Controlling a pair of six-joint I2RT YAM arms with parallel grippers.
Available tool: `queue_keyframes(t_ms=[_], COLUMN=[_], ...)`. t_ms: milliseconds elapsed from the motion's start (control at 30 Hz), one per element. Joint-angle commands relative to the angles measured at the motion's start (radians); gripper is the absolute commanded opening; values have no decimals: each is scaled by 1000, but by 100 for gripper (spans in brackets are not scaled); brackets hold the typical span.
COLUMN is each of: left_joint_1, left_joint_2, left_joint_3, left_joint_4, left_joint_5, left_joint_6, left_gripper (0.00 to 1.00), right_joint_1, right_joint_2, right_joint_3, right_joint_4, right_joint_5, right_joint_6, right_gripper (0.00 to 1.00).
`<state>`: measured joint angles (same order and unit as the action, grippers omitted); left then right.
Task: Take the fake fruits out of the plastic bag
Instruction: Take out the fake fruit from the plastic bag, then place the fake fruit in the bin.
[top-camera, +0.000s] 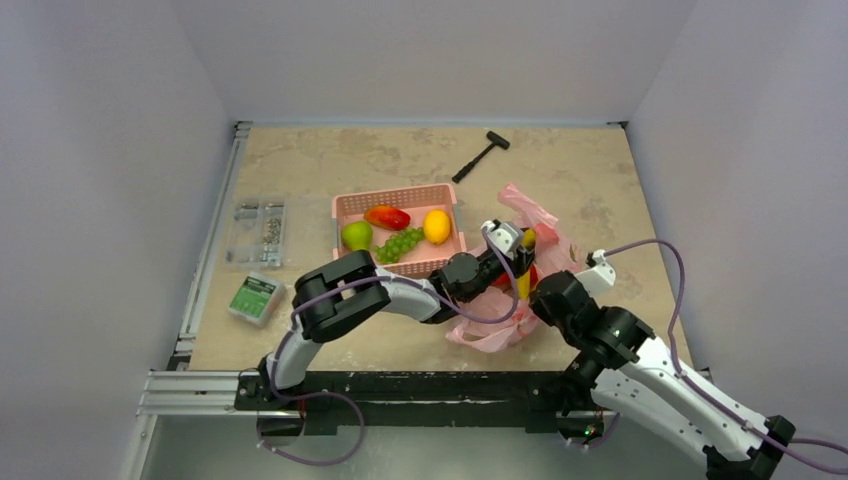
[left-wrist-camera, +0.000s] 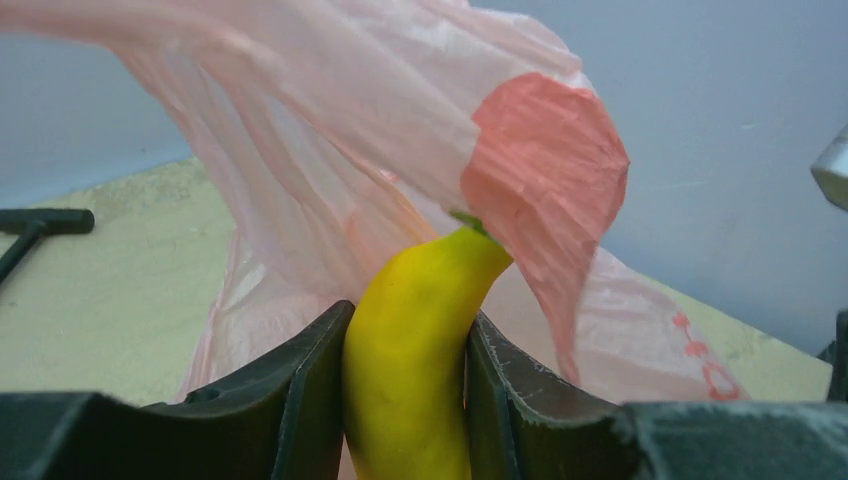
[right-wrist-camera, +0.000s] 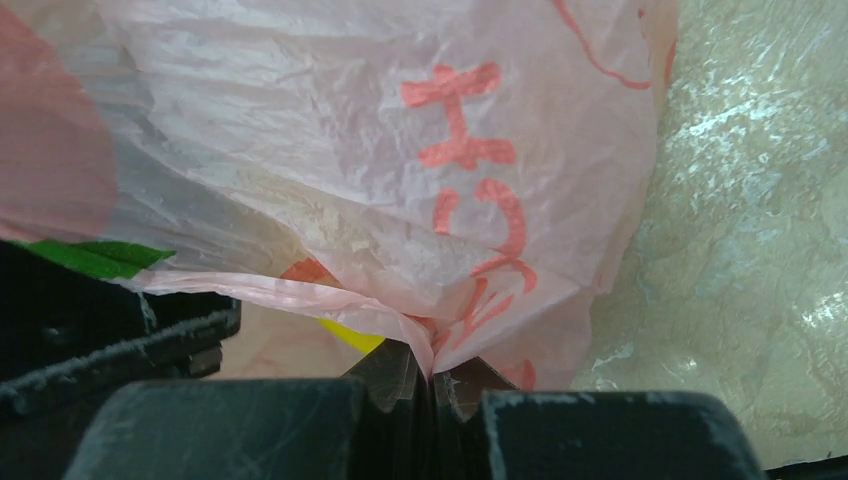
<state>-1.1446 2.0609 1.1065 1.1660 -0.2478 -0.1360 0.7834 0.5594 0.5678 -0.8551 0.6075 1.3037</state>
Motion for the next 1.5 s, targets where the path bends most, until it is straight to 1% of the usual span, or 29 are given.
queue_keyframes(t_ms=[0,67,200,267,333,400,467,500,533,633,667,733,867,900,1000,1067,1133,1200,1267,1333,1400,1433,1467], left_joint_1=[19,20,23,23,23,25,28,33,40,68,77,93,114,118,121,123,123,124,129,134,132,132,132], left_joint_2=[17,-7,-64,-107,-174,-279,-366,-403,-434,-506,-528,-586,-751,-789,-873,-895,-915,-934,-915,-874,-820,-803,-801], left_joint_3=[116,119,138,139,132,122,128,137,145,138,113,50,-84,-98,-100,-86,-79,-97,-91,-83,-77,-64,-57], left_joint_4=[257,223,93,4,-137,-329,-596,-782,-912,-1216,-1279,-1344,-1382,-1405,-1509,-1604,-1693,-1750,-1804,-1800,-1757,-1756,-1758], left_joint_5=[-22,-30,-56,-66,-90,-90,-77,-45,-6,127,174,252,348,367,419,455,458,480,511,591,698,708,687], left_joint_6=[72,84,91,33,-71,-153,-248,-312,-349,-425,-429,-434,-449,-446,-413,-362,-315,-270,-239,-230,-246,-256,-266], left_gripper=[0,0,0,0,0,0,0,0,0,0,0,0,0,0,0,0,0,0,0,0,0,0,0], right_joint_1=[-1,-1,-1,-1,-2,-2,-3,-3,-3,-3,-3,-3,-3,-3,-3,-3,-3,-4,-3,-3,-3,-3,-3], right_joint_2=[18,17,45,68,92,105,108,108,108,120,125,137,165,173,212,242,262,277,279,268,263,265,270], right_joint_3=[-16,-37,-67,-83,-77,-60,-37,-19,0,48,60,81,138,157,233,287,321,334,334,303,281,283,290], right_joint_4=[41,42,26,37,32,13,13,6,4,-13,-15,16,92,101,55,8,-38,-61,-56,24,57,58,44], right_joint_5=[-44,-54,-45,-58,-34,3,43,66,92,169,187,204,221,232,280,305,312,314,296,257,255,261,281], right_joint_6=[-22,-8,23,40,58,95,101,99,85,58,46,-34,-247,-296,-357,-359,-343,-322,-314,-364,-358,-351,-333], right_gripper=[0,0,0,0,0,0,0,0,0,0,0,0,0,0,0,0,0,0,0,0,0,0,0])
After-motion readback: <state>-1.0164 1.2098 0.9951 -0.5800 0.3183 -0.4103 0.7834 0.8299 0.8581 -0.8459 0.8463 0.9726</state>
